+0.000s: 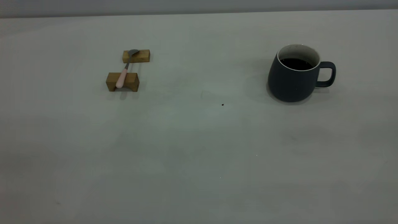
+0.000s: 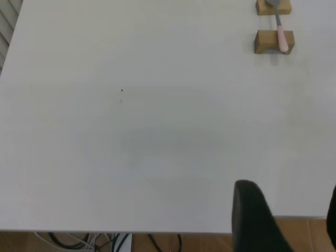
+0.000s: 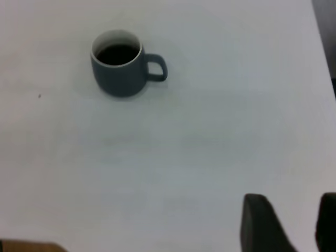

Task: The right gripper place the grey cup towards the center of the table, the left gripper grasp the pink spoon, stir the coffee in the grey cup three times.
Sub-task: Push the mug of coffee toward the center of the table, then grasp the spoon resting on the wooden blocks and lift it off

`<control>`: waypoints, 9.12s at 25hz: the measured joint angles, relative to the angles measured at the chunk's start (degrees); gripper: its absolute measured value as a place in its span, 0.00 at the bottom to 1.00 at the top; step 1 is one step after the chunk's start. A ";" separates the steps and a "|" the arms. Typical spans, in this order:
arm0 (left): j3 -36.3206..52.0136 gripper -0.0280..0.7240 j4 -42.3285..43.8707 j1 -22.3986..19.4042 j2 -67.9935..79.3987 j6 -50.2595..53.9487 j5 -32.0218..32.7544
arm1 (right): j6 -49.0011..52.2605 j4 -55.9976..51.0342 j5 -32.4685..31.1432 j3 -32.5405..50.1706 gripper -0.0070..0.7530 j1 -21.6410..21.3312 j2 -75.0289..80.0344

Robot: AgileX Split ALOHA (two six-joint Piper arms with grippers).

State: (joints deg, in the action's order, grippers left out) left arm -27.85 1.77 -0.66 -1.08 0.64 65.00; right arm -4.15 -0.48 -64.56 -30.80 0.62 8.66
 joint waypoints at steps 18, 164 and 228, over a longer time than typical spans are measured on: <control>0.00 0.59 0.00 0.00 0.00 0.00 0.00 | -21.85 -1.88 22.95 -15.36 0.96 0.00 61.67; 0.00 0.59 0.00 0.00 0.00 0.00 0.00 | -5.75 -5.10 -3.14 1.76 0.92 1.59 -6.00; -44.71 0.84 0.01 10.31 111.47 6.41 -37.74 | -5.55 -5.37 -0.71 3.88 0.32 1.57 -7.46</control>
State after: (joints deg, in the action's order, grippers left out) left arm -72.56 1.77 9.65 110.39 7.05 27.25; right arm -9.70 -5.86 -65.26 -26.92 2.20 1.20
